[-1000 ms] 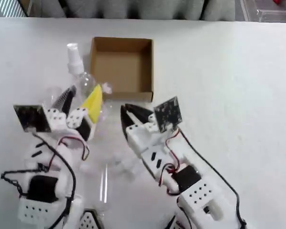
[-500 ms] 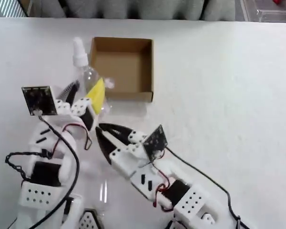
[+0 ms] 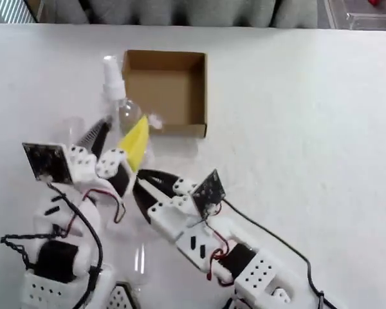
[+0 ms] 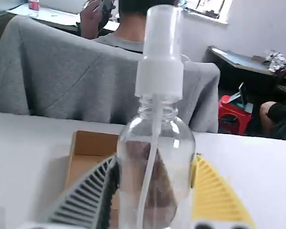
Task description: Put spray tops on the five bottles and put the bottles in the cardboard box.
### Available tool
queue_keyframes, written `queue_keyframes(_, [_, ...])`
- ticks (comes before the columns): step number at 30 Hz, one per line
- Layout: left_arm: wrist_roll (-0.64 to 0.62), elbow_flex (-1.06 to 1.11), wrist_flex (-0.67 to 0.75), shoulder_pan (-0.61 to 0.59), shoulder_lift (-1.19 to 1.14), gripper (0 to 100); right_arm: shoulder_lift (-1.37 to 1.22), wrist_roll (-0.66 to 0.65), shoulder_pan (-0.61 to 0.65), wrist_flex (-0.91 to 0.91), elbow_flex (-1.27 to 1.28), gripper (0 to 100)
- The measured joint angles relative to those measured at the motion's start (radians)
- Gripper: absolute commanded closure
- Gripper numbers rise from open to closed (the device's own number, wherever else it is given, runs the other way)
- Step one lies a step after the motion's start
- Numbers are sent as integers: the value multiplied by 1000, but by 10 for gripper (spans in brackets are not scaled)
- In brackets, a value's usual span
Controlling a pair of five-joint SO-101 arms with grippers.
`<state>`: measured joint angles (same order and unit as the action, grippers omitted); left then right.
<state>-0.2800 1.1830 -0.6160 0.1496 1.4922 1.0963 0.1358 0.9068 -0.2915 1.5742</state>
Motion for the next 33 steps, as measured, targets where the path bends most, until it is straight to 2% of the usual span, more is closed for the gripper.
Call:
queue_keyframes(3, [0, 14, -5, 35, 68, 979, 0, 0, -3, 0, 0, 983])
queue_keyframes(9, [0, 14, -104, 43, 132, 979, 0, -3, -25, 0, 12, 983])
queue_keyframes(20, [-5, 11, -126, 44, 152, 979, -3, -5, -160, -52, 34, 983])
queue_keyframes(26, [-5, 18, -126, 44, 152, 979, -3, -5, -170, -52, 34, 983])
queue_keyframes(33, [-5, 81, -95, 44, 152, 979, -2, -23, -233, 117, 12, 983])
